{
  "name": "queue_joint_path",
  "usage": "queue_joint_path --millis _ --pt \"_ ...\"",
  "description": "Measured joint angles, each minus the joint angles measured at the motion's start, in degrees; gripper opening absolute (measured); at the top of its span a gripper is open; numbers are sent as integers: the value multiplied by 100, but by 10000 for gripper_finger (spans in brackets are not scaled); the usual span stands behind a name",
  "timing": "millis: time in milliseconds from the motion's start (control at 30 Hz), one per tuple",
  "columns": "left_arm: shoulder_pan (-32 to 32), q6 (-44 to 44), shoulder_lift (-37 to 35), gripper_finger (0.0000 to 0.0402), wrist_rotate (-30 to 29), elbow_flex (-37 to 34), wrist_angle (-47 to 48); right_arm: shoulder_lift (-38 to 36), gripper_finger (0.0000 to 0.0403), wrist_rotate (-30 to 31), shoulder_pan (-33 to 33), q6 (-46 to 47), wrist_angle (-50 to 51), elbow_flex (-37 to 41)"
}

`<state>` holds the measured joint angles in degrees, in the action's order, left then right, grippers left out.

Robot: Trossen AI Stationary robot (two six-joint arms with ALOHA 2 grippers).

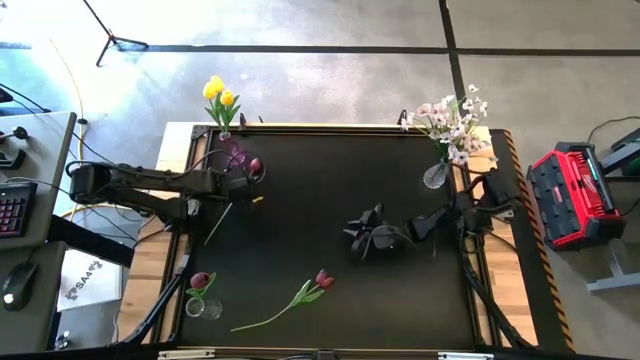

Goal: Sort flowers into vase by color
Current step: Put the top red flower into the bottom transparent vase

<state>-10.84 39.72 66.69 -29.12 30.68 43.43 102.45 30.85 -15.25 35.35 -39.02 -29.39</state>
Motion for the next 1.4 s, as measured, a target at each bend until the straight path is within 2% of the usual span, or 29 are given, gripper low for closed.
queue_joint_path --millis 200,467,900,1133,1400 --pt "-297 -225 130 145 329 0 38 -2 133 -373 177 33 210 0" --pt "-525 -287 481 141 512 0 13 -2 133 -450 175 25 405 0" --pt "-673 -553 1194 64 883 33 -171 -2 133 -474 173 33 428 0" --pt "-640 -705 1071 9 929 15 -259 -2 133 -475 173 59 449 0" --pt "-183 -507 325 3 978 -15 -285 -8 133 -503 171 159 497 0"
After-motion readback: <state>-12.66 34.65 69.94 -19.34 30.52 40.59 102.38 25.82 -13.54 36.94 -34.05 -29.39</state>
